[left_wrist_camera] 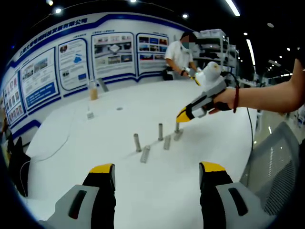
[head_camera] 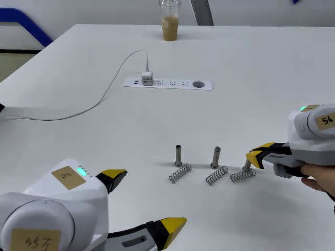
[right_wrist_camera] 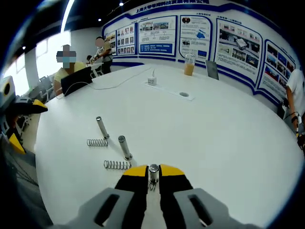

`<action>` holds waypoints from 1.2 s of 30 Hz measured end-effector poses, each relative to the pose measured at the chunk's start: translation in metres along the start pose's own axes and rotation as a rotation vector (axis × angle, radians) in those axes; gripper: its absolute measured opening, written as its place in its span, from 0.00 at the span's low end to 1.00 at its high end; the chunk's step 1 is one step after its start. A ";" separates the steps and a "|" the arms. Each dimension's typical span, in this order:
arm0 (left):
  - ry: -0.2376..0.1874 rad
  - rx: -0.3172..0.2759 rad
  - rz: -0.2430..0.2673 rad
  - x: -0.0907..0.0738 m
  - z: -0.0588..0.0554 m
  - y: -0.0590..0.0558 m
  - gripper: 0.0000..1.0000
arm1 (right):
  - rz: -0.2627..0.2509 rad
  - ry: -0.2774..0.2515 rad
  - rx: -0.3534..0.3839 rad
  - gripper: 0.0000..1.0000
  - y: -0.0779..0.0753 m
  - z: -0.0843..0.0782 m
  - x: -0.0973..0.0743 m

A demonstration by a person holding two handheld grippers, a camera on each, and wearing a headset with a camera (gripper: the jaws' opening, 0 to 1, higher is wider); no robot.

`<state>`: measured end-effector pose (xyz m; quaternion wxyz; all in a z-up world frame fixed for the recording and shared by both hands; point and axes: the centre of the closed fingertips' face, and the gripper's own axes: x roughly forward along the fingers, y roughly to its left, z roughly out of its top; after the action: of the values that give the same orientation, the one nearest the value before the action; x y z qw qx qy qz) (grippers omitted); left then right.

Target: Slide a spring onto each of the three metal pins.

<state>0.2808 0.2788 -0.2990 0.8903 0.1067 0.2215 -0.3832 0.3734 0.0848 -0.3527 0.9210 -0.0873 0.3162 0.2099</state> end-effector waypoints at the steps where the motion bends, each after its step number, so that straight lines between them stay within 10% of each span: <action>1: 0.001 0.002 0.000 0.000 0.000 0.000 0.73 | 0.000 0.000 0.001 0.11 0.000 0.000 0.000; 36: 0.049 0.078 -0.008 0.046 -0.007 0.029 0.57 | 0.110 -0.160 0.076 0.50 0.025 0.009 -0.042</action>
<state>0.3279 0.2725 -0.3260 0.8782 0.1498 0.2284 -0.3925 0.3369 0.0963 -0.3205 0.9330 -0.0179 0.2538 0.2543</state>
